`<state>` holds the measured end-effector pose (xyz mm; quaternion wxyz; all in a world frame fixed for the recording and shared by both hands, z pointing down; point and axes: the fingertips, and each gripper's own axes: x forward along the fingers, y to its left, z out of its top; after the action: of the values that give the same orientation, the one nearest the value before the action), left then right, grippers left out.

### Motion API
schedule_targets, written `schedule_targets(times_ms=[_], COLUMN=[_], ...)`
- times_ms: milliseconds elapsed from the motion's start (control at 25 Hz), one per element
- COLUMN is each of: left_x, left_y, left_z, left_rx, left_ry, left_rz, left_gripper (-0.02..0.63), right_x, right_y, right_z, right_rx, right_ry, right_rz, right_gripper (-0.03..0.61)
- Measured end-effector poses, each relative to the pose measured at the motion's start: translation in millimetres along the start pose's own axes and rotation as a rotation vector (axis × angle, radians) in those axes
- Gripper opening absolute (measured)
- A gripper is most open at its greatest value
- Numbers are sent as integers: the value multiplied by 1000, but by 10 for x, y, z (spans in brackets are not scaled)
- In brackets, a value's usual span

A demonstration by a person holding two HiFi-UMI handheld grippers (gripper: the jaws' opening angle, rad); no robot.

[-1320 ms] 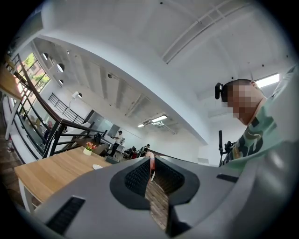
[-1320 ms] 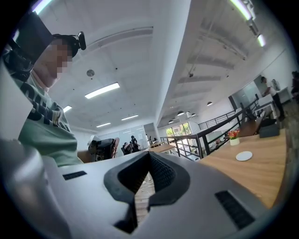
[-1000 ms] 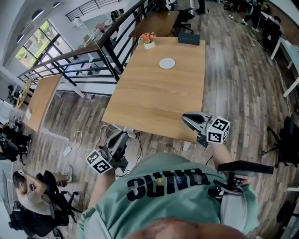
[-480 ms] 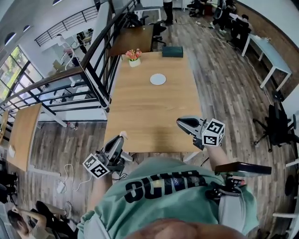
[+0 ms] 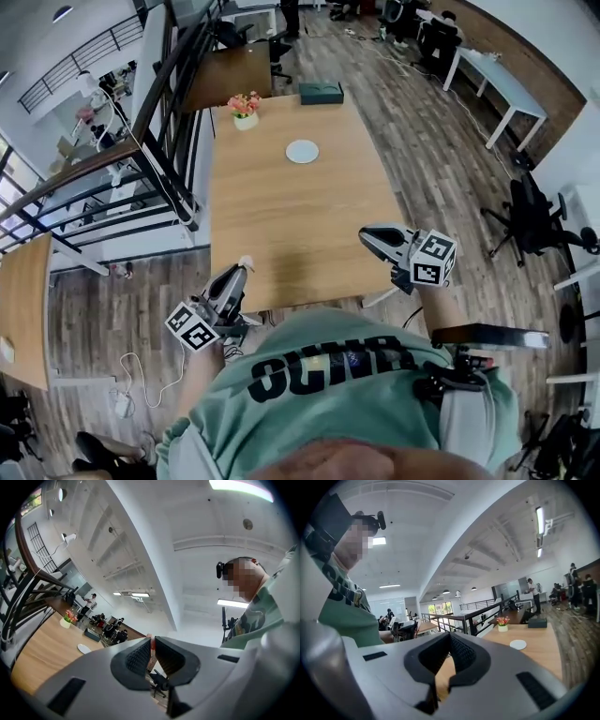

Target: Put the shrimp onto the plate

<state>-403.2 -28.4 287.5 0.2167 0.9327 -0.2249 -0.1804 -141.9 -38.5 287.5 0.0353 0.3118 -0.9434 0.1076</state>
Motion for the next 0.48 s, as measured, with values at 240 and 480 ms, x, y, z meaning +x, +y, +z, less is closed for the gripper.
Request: schedule_targets(times_ms=[240,480], left_x=[324,754], left_y=[59,109], left_z=[-128,-141], left_rx=[-26,-4], left_ry=[32,43], left_rz=[-44,-1], left_gripper=[31,31], right_x=[-199,-135], right_y=[-212,-640], right_z=[-17,-13], right_rx=[24,40], right_ry=[6,-9], right_rz=[-53,27], right_gripper=[8,8])
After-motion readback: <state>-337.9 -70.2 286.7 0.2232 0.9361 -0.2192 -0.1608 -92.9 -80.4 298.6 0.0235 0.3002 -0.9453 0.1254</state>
